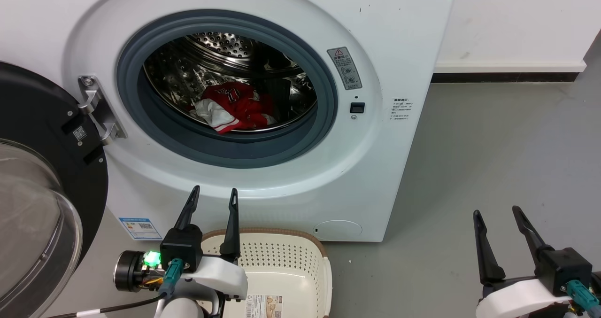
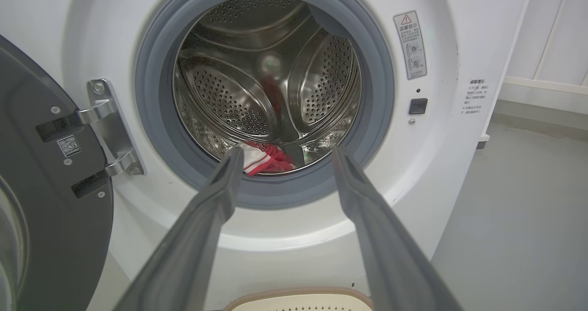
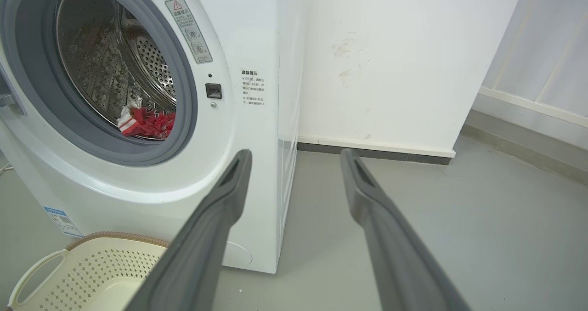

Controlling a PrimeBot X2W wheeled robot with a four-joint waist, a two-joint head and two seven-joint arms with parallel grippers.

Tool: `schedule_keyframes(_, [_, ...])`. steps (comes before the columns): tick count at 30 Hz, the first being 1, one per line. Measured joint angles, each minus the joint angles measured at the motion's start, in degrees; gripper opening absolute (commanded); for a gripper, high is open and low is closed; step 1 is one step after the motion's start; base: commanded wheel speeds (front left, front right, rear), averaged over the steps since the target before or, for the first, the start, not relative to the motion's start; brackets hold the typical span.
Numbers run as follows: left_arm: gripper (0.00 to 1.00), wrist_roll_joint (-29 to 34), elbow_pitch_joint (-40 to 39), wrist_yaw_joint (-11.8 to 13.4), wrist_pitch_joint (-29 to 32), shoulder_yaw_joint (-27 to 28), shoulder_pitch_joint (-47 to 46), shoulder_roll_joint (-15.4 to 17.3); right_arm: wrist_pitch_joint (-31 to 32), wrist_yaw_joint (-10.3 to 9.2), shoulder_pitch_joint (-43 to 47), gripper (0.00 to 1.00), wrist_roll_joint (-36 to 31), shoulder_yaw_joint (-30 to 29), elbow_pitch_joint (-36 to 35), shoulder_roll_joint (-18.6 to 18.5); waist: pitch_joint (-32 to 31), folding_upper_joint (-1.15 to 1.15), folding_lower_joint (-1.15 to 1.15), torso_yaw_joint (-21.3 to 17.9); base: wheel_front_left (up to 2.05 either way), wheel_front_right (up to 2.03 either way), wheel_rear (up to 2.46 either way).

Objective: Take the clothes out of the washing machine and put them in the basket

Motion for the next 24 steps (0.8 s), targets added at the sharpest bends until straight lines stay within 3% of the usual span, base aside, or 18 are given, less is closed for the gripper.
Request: schedule_keyframes(24, [1.0,-0.05,1.19,-0.09,-0.15,1.04,-0.01,-0.13,0.08,0.0,0.1,1.0,1.05,-0.02,0.97,0.0,0.42,0.0,0.0,0.32,0.0,0.0,0.0])
